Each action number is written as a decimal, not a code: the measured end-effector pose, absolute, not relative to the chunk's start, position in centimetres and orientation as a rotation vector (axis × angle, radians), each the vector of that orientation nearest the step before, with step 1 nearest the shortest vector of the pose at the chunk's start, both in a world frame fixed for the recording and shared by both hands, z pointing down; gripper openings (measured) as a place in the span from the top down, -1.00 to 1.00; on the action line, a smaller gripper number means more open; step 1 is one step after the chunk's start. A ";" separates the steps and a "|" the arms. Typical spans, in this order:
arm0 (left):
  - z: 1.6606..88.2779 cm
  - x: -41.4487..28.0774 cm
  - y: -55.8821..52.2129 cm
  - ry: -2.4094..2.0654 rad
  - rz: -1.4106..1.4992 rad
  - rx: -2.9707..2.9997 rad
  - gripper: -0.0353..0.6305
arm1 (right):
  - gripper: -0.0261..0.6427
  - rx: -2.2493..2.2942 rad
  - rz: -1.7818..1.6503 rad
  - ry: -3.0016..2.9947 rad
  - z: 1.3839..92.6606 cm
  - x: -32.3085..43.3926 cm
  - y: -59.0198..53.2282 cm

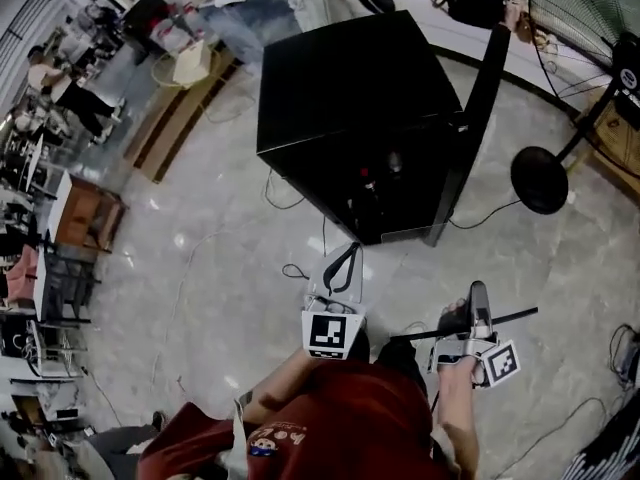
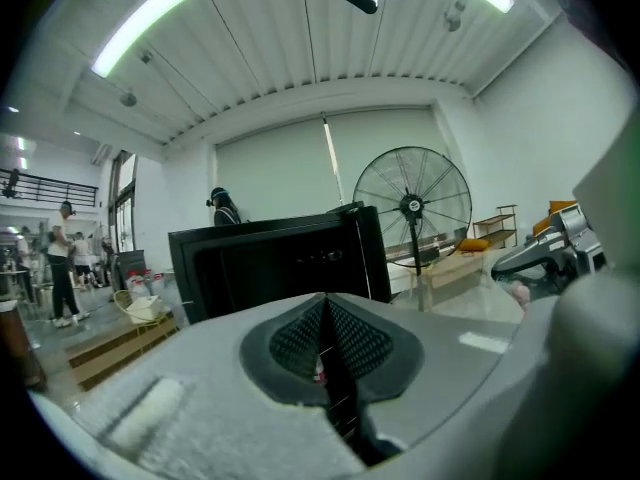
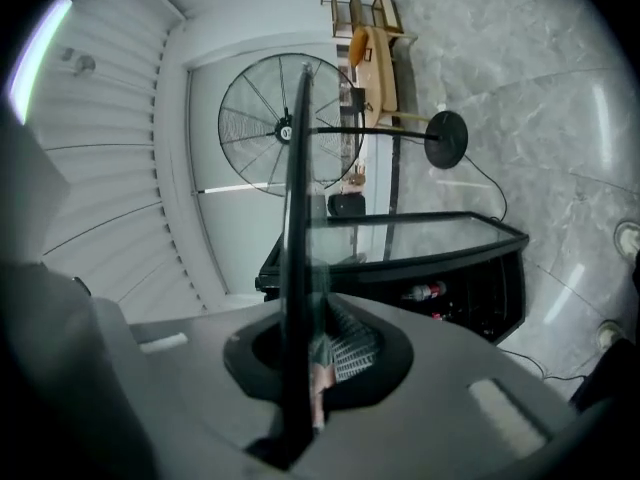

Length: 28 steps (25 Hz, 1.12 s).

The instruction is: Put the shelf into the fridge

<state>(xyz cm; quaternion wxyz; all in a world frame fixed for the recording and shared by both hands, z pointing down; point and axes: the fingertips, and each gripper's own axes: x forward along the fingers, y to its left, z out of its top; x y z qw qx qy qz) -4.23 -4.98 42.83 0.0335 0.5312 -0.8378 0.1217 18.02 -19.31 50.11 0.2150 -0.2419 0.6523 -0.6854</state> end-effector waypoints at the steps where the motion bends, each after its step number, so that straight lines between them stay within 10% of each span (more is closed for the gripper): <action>1: 42.9 -4.5 -4.2 -2.595 0.379 1.591 0.88 | 0.89 -0.640 -1.919 1.825 50.0 17.1 -19.2; 28: 48.1 -15.3 3.8 -2.656 0.343 1.248 0.88 | 0.90 -0.553 -2.096 1.957 51.6 3.2 -13.7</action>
